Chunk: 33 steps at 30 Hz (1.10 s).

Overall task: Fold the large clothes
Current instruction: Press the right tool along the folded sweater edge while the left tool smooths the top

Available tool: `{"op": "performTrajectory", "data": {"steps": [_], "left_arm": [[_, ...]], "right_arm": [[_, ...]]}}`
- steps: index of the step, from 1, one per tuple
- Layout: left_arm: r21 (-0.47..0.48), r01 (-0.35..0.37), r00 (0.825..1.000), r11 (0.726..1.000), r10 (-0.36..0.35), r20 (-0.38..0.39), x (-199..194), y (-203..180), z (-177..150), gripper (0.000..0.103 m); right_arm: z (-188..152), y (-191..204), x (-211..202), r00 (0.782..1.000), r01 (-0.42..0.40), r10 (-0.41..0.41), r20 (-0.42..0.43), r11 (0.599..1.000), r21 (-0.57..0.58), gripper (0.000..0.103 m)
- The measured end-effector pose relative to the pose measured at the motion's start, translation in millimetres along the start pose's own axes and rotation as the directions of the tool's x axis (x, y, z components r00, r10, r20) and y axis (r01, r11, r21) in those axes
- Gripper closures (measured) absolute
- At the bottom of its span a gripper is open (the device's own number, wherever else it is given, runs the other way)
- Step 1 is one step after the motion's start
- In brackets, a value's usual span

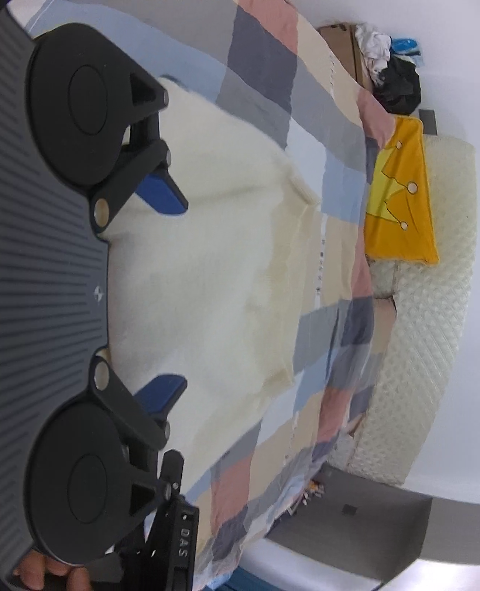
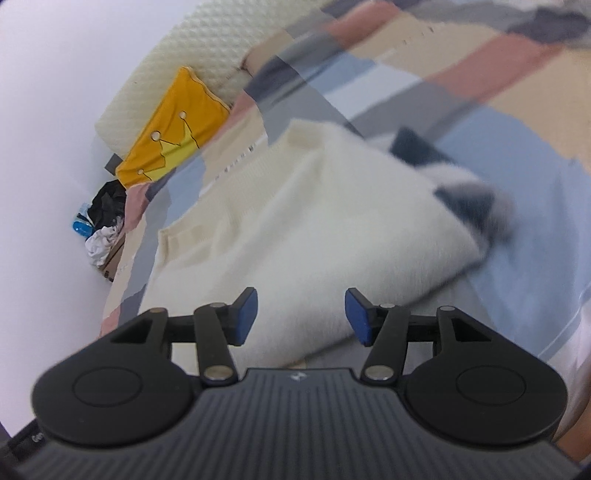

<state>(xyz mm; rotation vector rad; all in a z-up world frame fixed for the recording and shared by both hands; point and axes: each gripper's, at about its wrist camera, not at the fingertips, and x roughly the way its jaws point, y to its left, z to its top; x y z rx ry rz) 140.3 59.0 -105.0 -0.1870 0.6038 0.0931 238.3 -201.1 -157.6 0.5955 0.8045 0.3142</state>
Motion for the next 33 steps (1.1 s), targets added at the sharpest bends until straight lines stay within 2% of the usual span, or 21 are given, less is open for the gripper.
{"op": "performTrajectory", "data": {"steps": [3, 8, 9, 10, 11, 13, 18, 23, 25, 29, 33], "left_arm": [[0.018, -0.053, 0.999, 0.998, 0.053, -0.01, 9, -1, 1, 0.003], [0.0, -0.083, 0.996, 0.997, 0.083, -0.034, 25, 6, 2, 0.002], [-0.004, -0.099, 0.994, 0.995, 0.099, -0.036, 27, 7, 1, 0.002], [-0.006, -0.124, 0.992, 0.992, 0.123, -0.035, 30, 8, 1, 0.002], [-0.008, -0.144, 0.989, 0.989, 0.144, -0.033, 32, 8, 1, 0.002], [-0.012, -0.156, 0.988, 0.988, 0.155, -0.018, 32, 9, 0, 0.002], [-0.069, -0.13, 0.992, 0.989, 0.13, -0.001, 33, 21, -3, 0.002], [-0.076, -0.202, 0.979, 0.976, 0.203, 0.007, 38, 27, -7, 0.002], [-0.069, -0.171, 0.985, 0.983, 0.172, 0.013, 40, 28, -7, 0.002], [-0.1, -0.118, 0.993, 0.988, 0.117, -0.022, 50, 30, -10, 0.002], [-0.157, -0.062, 0.995, 0.986, 0.049, -0.088, 62, 36, -11, 0.002]], "right_arm": [[-3, -8, 6, 0.999, -0.012, 0.015, -0.032, 0.997, 0.07, 0.04], [-5, -18, 13, 0.996, -0.022, 0.033, -0.081, 0.991, 0.135, 0.038], [-5, -19, 14, 0.996, -0.022, 0.034, -0.087, 0.99, 0.141, 0.031], [-5, -20, 15, 0.995, -0.029, 0.043, -0.091, 0.988, 0.152, 0.018], [-6, -21, 16, 0.994, -0.038, 0.054, -0.092, 0.986, 0.165, 0.013], [-7, -23, 18, 0.994, -0.036, 0.054, -0.096, 0.983, 0.18, 0.014], [-9, -31, 31, 0.986, -0.047, 0.085, -0.141, 0.966, 0.254, 0.014], [-18, -40, 53, 0.969, -0.062, 0.145, -0.198, 0.926, 0.371, 0.013], [-19, -44, 58, 0.969, -0.069, 0.161, -0.189, 0.906, 0.417, 0.012], [-17, -43, 68, 0.97, -0.087, 0.18, -0.165, 0.887, 0.453, 0.013], [-20, -42, 79, 0.947, -0.155, 0.274, -0.166, 0.845, 0.511, 0.013]]}}
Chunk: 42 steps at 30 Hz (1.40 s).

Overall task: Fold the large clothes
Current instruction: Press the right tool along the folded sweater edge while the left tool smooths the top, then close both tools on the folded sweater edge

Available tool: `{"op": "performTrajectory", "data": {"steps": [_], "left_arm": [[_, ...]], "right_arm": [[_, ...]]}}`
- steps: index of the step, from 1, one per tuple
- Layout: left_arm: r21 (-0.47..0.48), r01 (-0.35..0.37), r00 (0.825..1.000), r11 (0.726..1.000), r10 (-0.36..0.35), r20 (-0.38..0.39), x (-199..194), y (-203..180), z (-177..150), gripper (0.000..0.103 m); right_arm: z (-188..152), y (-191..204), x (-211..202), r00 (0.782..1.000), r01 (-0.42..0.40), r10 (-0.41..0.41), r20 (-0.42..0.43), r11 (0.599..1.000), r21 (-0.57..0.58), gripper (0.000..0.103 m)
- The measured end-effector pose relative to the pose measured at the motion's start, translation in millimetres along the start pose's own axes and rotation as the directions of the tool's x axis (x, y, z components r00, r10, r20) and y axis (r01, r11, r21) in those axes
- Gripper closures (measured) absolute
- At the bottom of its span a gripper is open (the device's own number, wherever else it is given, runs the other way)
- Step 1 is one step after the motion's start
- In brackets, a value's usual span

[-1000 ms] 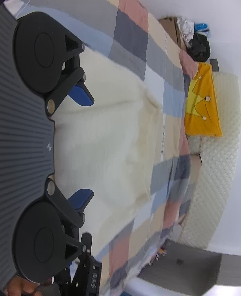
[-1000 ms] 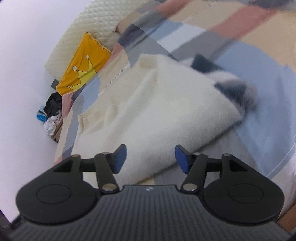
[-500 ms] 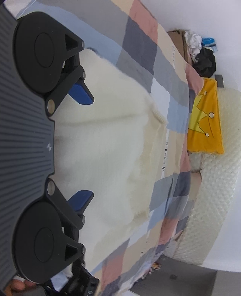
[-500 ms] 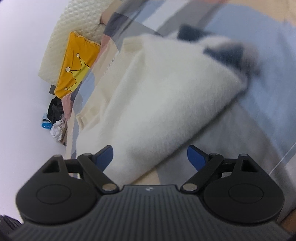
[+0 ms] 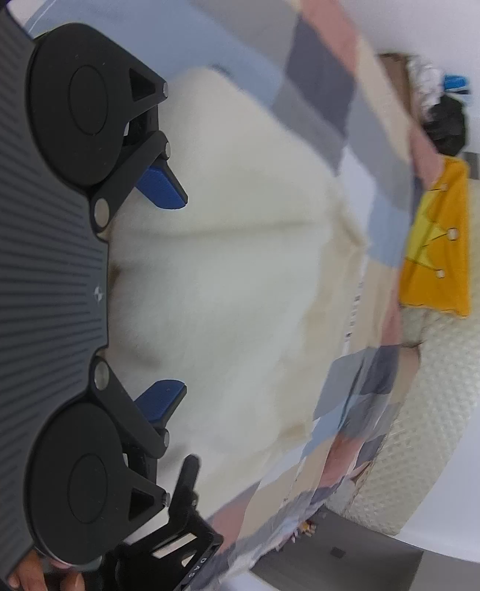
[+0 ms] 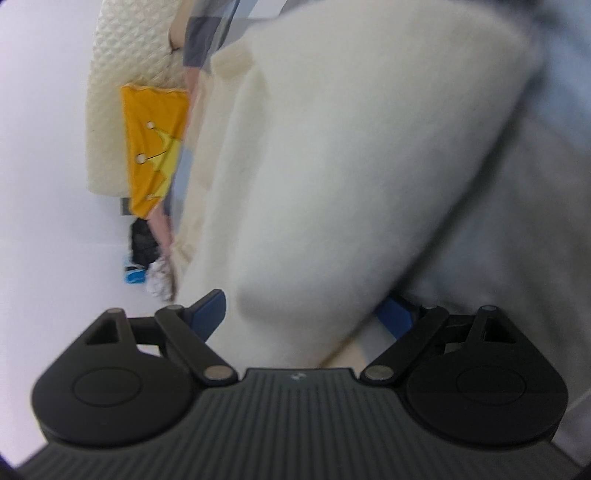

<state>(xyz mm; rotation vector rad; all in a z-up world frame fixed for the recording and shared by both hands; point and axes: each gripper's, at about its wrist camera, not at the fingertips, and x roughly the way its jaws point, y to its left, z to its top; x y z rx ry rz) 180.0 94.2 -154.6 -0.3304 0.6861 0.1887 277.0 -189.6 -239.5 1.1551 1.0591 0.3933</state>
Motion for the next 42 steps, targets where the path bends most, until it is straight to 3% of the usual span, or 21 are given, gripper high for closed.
{"op": "performTrajectory", "data": {"steps": [10, 18, 22, 29, 32, 36, 37, 39, 41, 42], "left_arm": [[-0.196, 0.044, 0.997, 0.98, -0.056, -0.054, 13, 34, 0, 0.002], [-0.292, 0.042, 0.997, 0.955, -0.058, -0.046, 7, 52, 2, 0.002], [-0.38, -0.001, 0.998, 0.925, -0.02, -0.052, 0, 69, 0, 0.002], [-0.566, -0.023, 0.996, 0.824, -0.031, -0.086, 5, 109, -7, 0.004], [-0.627, 0.0, 0.993, 0.779, -0.076, -0.095, 16, 120, -9, 0.004], [-0.665, 0.033, 0.987, 0.746, -0.13, -0.097, 32, 126, -9, 0.007], [-0.684, 0.047, 0.985, 0.728, -0.149, -0.091, 36, 128, -10, 0.008], [-0.737, 0.059, 0.982, 0.674, -0.172, -0.079, 43, 134, -13, 0.011], [-0.815, 0.073, 0.981, 0.575, -0.188, -0.045, 50, 148, -18, 0.017], [-0.84, 0.07, 0.981, 0.539, -0.188, -0.038, 54, 154, -19, 0.021]], "right_arm": [[19, -10, -4, 0.998, -0.061, 0.061, 0.008, 0.991, 0.119, 0.012], [21, -21, -37, 0.983, -0.02, -0.006, 0.182, 0.99, 0.141, 0.013], [18, -16, -45, 0.979, -0.015, -0.007, 0.203, 0.994, 0.108, 0.013], [19, -24, -55, 0.973, -0.049, 0.014, 0.231, 0.988, 0.15, 0.013], [18, -26, -58, 0.969, -0.064, 0.021, 0.246, 0.984, 0.168, 0.013], [11, -28, -65, 0.964, -0.078, 0.026, 0.266, 0.98, 0.184, 0.013], [9, -26, -66, 0.964, -0.071, 0.023, 0.267, 0.983, 0.172, 0.017], [7, -23, -64, 0.964, -0.035, -0.006, 0.266, 0.988, 0.149, 0.023], [7, -25, -61, 0.965, -0.037, -0.006, 0.263, 0.987, 0.158, 0.024], [8, -26, -60, 0.967, -0.036, -0.008, 0.256, 0.985, 0.166, 0.028]]}}
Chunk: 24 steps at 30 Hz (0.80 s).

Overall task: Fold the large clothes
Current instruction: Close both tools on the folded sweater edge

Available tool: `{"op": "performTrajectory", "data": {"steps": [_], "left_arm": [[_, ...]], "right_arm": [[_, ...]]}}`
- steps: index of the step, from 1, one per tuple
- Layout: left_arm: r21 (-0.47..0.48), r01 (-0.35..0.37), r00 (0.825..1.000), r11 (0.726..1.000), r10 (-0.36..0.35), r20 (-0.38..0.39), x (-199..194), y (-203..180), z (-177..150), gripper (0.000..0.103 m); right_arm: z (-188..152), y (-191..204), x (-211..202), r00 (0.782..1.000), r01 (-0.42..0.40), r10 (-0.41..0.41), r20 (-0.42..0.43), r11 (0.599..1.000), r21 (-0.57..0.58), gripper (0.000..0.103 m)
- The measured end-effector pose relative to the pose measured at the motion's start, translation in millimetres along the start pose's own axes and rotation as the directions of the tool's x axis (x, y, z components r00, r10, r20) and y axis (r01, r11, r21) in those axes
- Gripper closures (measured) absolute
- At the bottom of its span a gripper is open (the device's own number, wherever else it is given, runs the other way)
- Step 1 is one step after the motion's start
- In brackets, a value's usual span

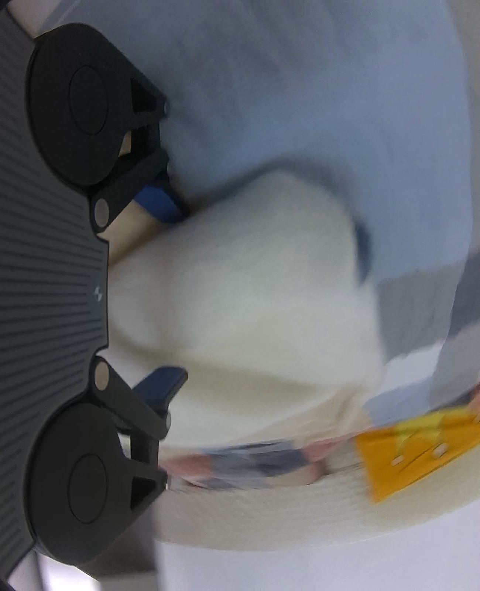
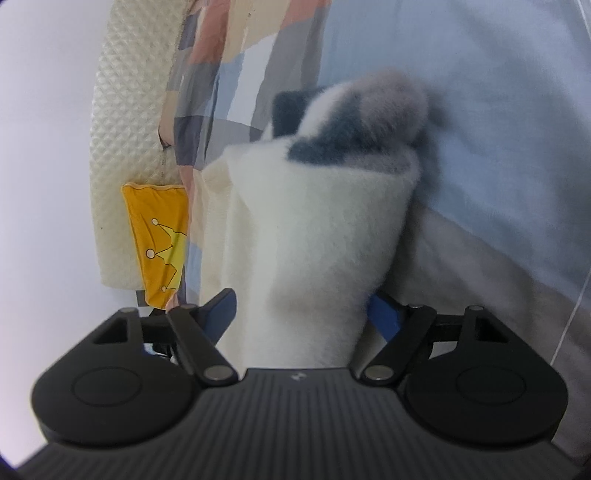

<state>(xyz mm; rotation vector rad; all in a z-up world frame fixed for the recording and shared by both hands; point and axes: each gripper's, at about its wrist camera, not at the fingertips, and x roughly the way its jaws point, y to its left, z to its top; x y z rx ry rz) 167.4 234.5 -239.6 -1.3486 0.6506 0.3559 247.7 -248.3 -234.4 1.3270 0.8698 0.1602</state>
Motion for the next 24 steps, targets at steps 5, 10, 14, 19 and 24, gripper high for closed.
{"op": "performTrajectory", "data": {"steps": [5, 10, 14, 19, 24], "left_arm": [[-0.06, 0.005, 1.0, 0.998, -0.004, 0.016, 11, 5, 15, 0.05], [0.029, -0.036, 0.998, 0.999, 0.034, 0.052, 10, -9, 10, 0.066], [0.147, -0.08, 0.99, 0.986, 0.061, 0.128, -3, -30, 1, 0.074], [0.257, -0.08, 0.98, 0.963, 0.029, 0.196, -29, -56, -11, 0.077], [0.324, -0.052, 0.978, 0.945, -0.017, 0.206, -63, -67, -21, 0.077]], "right_arm": [[2, -5, 3, 0.999, 0.046, -0.046, 0.029, 0.999, -0.007, 0.036], [-2, 2, 9, 0.995, 0.091, -0.087, 0.046, 0.992, -0.088, 0.048], [-2, 10, 5, 0.994, 0.097, -0.09, 0.053, 0.984, -0.149, 0.059], [-7, 25, -13, 0.997, 0.044, -0.028, 0.068, 0.97, -0.238, 0.066], [-14, 43, -37, 0.996, 0.018, 0.01, 0.087, 0.947, -0.322, 0.066]]}}
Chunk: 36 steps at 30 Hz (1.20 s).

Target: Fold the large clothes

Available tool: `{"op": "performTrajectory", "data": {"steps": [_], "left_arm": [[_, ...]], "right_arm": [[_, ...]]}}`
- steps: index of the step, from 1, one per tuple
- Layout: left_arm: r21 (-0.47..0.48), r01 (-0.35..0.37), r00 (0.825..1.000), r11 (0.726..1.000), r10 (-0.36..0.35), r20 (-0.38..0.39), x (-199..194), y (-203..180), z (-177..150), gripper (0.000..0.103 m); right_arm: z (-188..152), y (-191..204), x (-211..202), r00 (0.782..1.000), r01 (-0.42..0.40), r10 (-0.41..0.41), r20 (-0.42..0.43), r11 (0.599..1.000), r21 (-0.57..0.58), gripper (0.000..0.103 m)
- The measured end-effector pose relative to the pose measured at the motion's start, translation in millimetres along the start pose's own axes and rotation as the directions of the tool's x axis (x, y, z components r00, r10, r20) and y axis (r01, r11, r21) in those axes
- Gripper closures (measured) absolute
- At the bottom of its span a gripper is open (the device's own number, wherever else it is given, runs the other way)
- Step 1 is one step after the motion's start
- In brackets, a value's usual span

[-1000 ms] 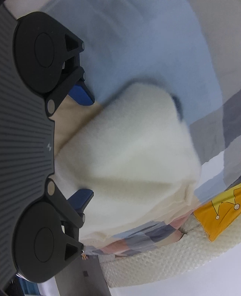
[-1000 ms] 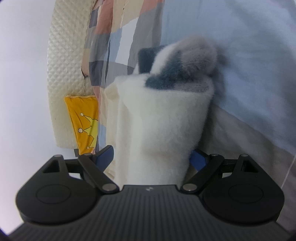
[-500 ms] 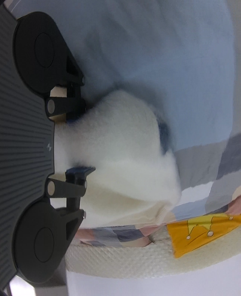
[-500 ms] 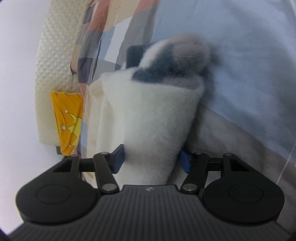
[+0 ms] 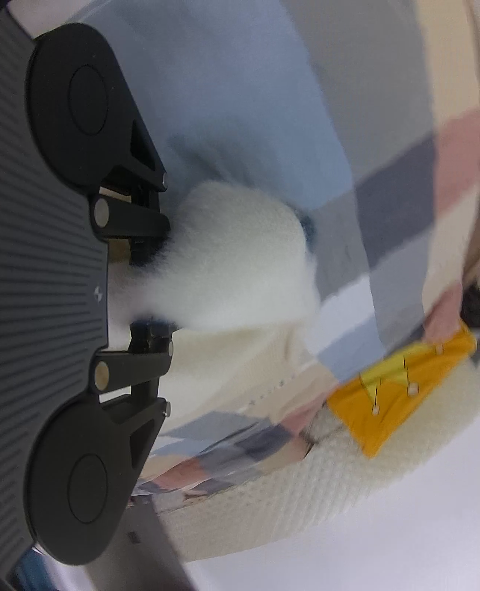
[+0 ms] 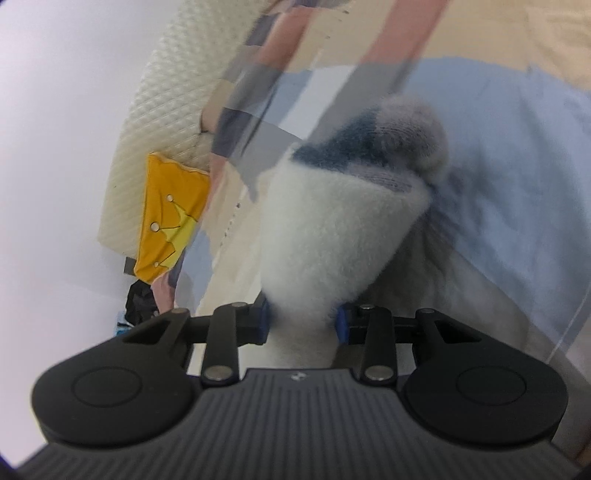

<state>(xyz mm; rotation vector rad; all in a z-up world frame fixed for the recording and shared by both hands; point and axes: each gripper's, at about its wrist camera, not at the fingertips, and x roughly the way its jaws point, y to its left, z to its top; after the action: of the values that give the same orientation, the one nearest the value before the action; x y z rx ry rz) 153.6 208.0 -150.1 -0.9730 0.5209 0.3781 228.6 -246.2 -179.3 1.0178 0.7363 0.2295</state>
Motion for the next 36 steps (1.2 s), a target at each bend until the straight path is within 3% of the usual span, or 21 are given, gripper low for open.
{"op": "performTrajectory", "data": {"steps": [8, 14, 19, 27, 36], "left_arm": [[0.11, 0.062, 0.996, 0.992, -0.069, 0.058, -84, -26, -5, 0.077], [0.108, 0.096, 0.992, 0.99, -0.104, 0.078, -137, -31, -20, 0.077], [0.082, 0.11, 0.99, 0.991, -0.116, 0.08, -167, -16, -41, 0.077], [0.061, 0.073, 0.996, 0.995, -0.076, 0.045, -149, -15, -33, 0.077], [0.057, 0.028, 0.999, 0.998, -0.029, 0.018, -73, -53, 7, 0.076]], "right_arm": [[-2, 23, -55, 0.998, -0.051, 0.053, 0.021, 0.996, -0.071, 0.066], [-7, 30, -100, 0.995, -0.091, 0.095, 0.036, 0.992, -0.083, 0.066], [-12, 28, -123, 0.998, -0.067, 0.069, 0.016, 0.994, -0.082, 0.066], [-5, 29, -107, 1.0, -0.024, 0.024, 0.004, 0.999, -0.026, 0.065], [25, 38, -41, 0.997, 0.078, -0.077, -0.021, 0.992, 0.095, 0.061]]}}
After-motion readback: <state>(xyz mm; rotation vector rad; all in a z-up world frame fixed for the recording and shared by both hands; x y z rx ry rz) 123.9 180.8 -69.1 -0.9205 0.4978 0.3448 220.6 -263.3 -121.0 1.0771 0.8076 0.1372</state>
